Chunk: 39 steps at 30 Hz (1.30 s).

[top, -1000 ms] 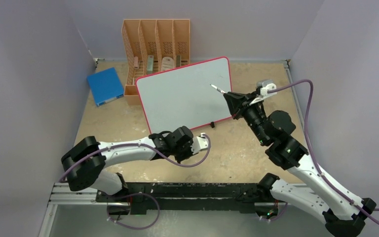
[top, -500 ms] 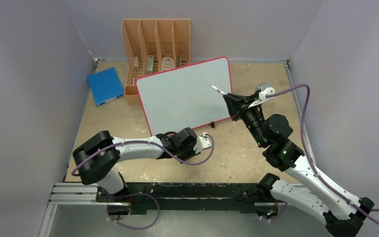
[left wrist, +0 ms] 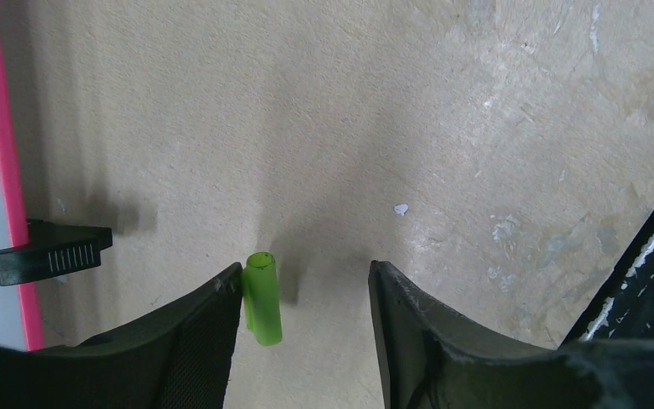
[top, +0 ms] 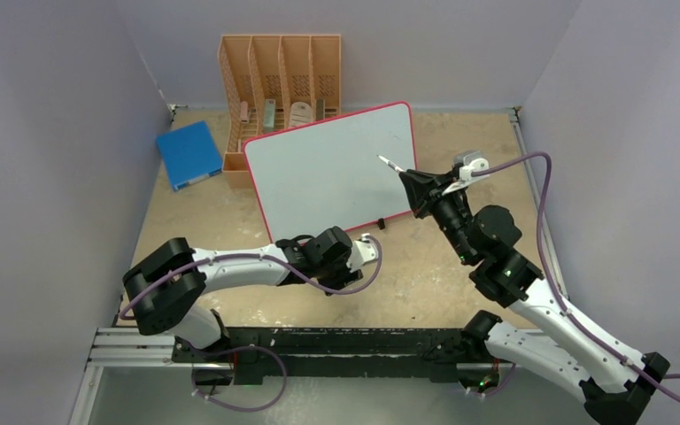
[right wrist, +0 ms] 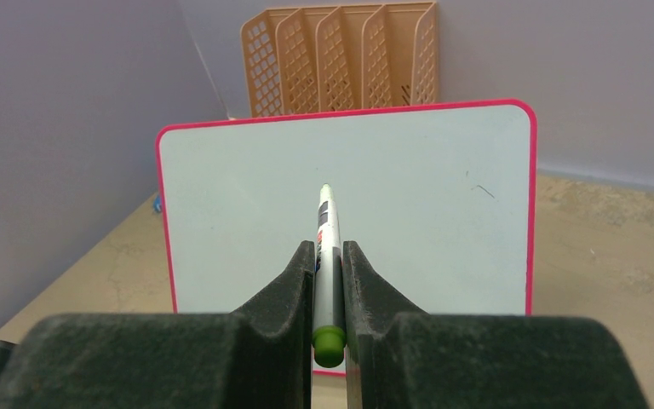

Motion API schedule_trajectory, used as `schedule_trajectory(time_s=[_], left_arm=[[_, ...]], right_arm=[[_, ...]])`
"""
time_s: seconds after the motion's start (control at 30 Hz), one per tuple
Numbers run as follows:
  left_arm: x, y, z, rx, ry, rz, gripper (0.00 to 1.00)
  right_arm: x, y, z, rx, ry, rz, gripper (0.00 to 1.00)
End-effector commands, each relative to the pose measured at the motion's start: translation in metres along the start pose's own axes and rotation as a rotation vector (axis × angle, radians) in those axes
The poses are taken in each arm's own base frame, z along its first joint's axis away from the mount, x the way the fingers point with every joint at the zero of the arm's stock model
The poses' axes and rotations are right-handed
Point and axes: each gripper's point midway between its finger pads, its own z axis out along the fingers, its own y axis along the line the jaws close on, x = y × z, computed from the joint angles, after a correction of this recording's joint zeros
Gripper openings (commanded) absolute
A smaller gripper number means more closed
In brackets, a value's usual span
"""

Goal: Write a sentence on the whiteboard
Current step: Place the pen cap at the center of the board.

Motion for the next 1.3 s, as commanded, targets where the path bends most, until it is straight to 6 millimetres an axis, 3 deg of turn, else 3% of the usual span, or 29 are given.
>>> schedule_trajectory(time_s=[0.0, 0.23, 0.5, 0.87, 1.27], left_arm=[[-0.017, 0.001, -0.008, -0.012, -0.048, -0.039, 0.55], [-0.009, 0.013, -0.003, -0.115, -0.01, -0.19, 0.57], [0.013, 0.008, -0.003, -0.185, 0.064, -0.411, 0.57], [0.007, 0.027, -0.001, -0.366, -0.045, -0.492, 0.6], [0.05, 0.032, 0.016, -0.519, 0.104, -0.527, 0.62]], right_arm=[[-0.016, 0.003, 0.004, -0.009, -0.058, 0.0, 0.0], [-0.017, 0.003, 0.007, -0.003, -0.054, -0.01, 0.0], [-0.018, 0.004, 0.007, -0.009, -0.057, -0.006, 0.0], [-0.017, 0.007, 0.008, -0.024, -0.051, 0.0, 0.0], [-0.016, 0.008, 0.008, -0.026, -0.049, 0.013, 0.0]])
